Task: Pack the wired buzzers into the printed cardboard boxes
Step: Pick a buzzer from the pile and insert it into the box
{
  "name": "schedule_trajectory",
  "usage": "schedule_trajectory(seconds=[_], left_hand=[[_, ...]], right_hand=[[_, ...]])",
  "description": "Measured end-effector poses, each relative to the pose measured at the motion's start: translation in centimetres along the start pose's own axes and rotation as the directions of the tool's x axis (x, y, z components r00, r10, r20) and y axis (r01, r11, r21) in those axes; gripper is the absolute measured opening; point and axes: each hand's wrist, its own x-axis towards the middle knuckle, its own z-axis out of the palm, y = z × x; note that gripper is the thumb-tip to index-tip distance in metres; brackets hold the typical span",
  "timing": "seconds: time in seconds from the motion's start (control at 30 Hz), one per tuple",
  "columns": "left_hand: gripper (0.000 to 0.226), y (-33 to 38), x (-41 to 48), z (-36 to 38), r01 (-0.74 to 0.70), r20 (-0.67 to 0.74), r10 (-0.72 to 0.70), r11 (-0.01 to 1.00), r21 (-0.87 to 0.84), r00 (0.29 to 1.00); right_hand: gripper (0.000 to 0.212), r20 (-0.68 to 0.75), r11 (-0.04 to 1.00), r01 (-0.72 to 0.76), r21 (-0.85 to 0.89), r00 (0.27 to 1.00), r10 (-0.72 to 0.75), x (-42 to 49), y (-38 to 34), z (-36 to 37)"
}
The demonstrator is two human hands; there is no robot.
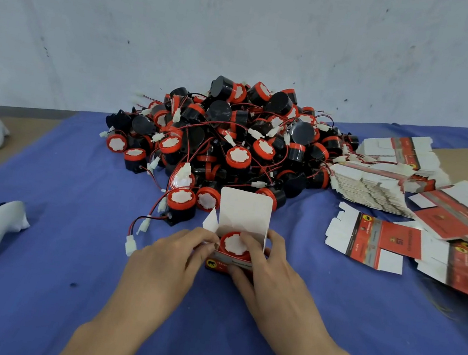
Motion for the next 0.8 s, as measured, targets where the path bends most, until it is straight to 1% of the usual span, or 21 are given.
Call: schedule_trajectory(seconds=[0.17,0.27,0.33,0.43,0.5,0.57,0.63,0.7,0.8], left_hand=[[0.006,0.3,-0.1,0.2,0.043,0.003,-0.043,0.997,-0.059,0.999],[0.011,0.7,0.0,0.3,0.061,-0.015,-0.062,0.996,-0.065,0.998],[0.014,1.0,0.1,0.3,0.058,-0.027,-0.059,0.998,-0.029,0.998],[0.01,1.4,0.0,0.0,0.027,-0.024,-0.026,0.997,0.068,0.999],[0.01,1.4,0.0,-0.2,0.016,0.001,-0.016,0.993,0.12,1.0],[0.015,1.2,0.0,-0.2,-0.005,0.05,-0.004,0.984,0.177,0.999],[0.018,0.9,0.0,-0.2,-0.022,0.073,0.007,0.98,0.199,0.997],[0.018,0.7,-0.1,-0.2,-0.035,0.064,0.022,0.978,0.207,0.998],[0.026,0.6,-0.5,0.1,-0.083,0.012,0.083,0.953,0.291,0.996]], right_hand=[[0.052,0.008,1.0,0.004,0.003,1.0,-0.004,0.2,0.0,0.0],[0.053,0.013,1.0,0.001,0.012,1.0,-0.001,0.2,0.0,0.1],[0.053,0.013,1.0,0.003,0.005,1.0,-0.003,0.3,0.0,0.1],[0.054,0.008,1.0,0.009,-0.005,1.0,-0.009,0.3,0.1,0.2],[0.054,0.006,1.0,0.012,-0.003,1.0,-0.012,0.3,0.0,0.2],[0.055,0.009,1.0,0.005,-0.004,1.0,-0.005,0.2,0.1,0.3],[0.055,0.007,1.0,-0.002,-0.005,1.0,0.002,0.2,0.1,0.4],[0.055,0.0,1.0,0.0,0.003,1.0,0.0,0.2,0.1,0.4],[0.054,-0.002,1.0,0.004,0.029,1.0,-0.004,0.3,0.2,0.4]])
